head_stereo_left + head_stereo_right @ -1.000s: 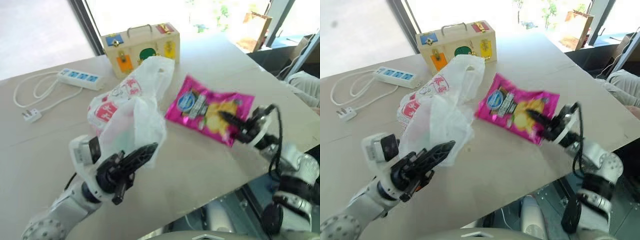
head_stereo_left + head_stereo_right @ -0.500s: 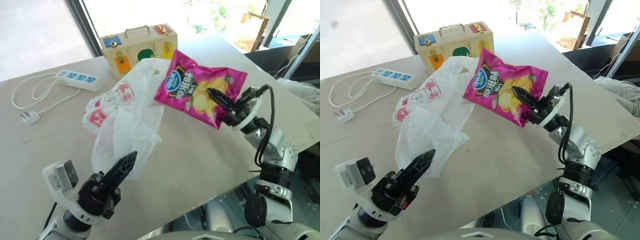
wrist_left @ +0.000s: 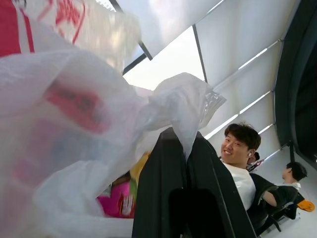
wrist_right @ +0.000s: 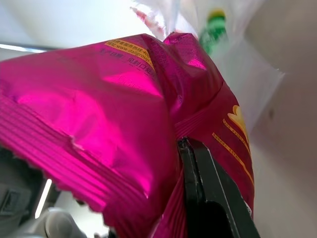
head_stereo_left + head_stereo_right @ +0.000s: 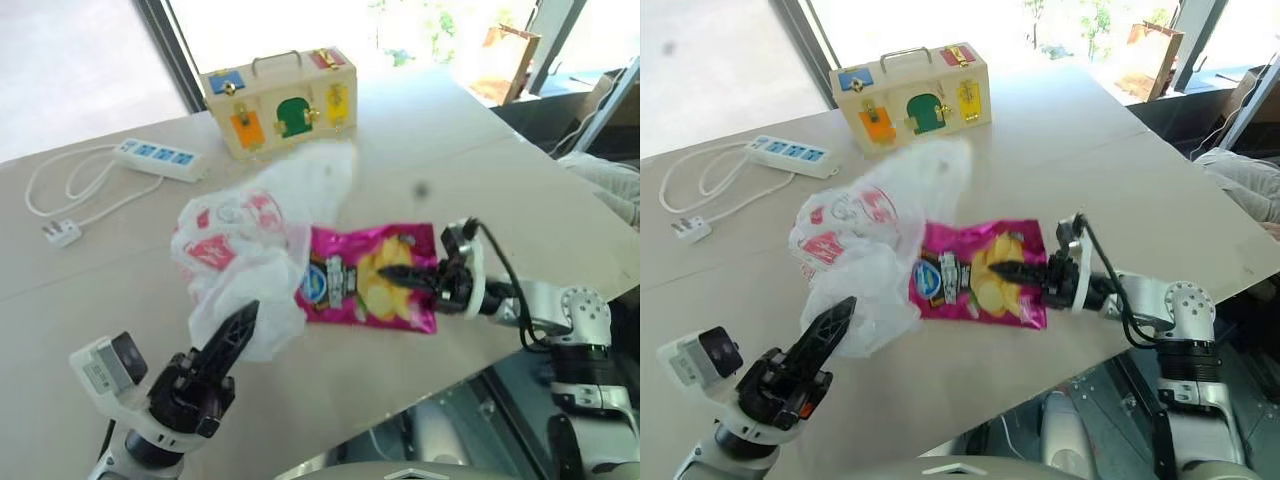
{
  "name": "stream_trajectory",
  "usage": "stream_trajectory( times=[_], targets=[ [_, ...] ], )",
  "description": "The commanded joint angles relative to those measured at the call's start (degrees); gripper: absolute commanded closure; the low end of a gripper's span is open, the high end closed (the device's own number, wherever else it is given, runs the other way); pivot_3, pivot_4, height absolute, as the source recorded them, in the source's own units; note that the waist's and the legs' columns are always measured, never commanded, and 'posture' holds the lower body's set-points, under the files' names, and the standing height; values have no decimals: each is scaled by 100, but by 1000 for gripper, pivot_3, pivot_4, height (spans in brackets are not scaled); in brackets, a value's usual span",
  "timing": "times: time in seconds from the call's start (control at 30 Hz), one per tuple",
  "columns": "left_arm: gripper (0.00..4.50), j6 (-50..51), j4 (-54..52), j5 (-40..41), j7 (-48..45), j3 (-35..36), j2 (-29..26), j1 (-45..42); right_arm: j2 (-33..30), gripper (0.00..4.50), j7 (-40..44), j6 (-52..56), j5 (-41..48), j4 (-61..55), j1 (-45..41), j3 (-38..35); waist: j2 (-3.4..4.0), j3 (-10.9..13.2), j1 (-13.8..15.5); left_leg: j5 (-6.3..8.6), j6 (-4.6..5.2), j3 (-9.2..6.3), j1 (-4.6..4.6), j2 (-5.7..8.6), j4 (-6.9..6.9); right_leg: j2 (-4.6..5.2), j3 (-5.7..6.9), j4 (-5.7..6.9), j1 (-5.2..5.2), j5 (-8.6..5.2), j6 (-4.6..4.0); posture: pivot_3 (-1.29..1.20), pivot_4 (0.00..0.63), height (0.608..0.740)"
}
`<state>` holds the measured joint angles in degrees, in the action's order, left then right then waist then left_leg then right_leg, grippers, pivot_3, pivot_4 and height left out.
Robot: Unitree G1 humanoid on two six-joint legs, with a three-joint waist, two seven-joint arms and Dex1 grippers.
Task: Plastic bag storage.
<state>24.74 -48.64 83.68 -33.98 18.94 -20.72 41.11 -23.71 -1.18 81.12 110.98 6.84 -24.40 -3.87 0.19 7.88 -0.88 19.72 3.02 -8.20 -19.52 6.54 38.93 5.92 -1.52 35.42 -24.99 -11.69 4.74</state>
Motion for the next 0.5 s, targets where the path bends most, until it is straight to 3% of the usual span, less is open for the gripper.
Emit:
stream_trajectory(
  times=[0.03,0.13,0.2,0.37,0.5],
  targets=[
    [4500,61,-26,59,-75,-160,-108,-3,237,4419,-234,-230,202,454,-728,253,1,1,-36,0,0,5,2,0,1,0,-5,1,0,0,0,0,150,740],
    [4500,98,-16,171,-115,-232,-150,39,749,4419,-1036,-722,202,977,-1373,384,0,1,-18,0,0,4,3,-2,0,-4,-5,5,-2,0,0,0,150,740],
    [4500,92,-26,220,-172,-206,-174,75,1357,4419,-1429,-1294,202,1368,-1838,101,-2,-1,-10,0,-1,-1,0,-2,-2,-4,-1,4,-7,0,-1,0,150,740],
    [4500,56,4,257,-278,-69,-219,231,2417,4419,-1589,-2071,202,1810,-2733,-619,4,3,-9,0,-1,-8,-22,2,-5,-7,6,2,-32,0,-1,0,150,740],
    [4500,15,37,176,-348,-85,-203,226,2869,4419,-1567,-1885,-396,1685,-2742,-229,2,1,-45,0,-1,-6,-21,6,-13,-2,30,1,-34,-1,-2,0,150,740]
  ],
)
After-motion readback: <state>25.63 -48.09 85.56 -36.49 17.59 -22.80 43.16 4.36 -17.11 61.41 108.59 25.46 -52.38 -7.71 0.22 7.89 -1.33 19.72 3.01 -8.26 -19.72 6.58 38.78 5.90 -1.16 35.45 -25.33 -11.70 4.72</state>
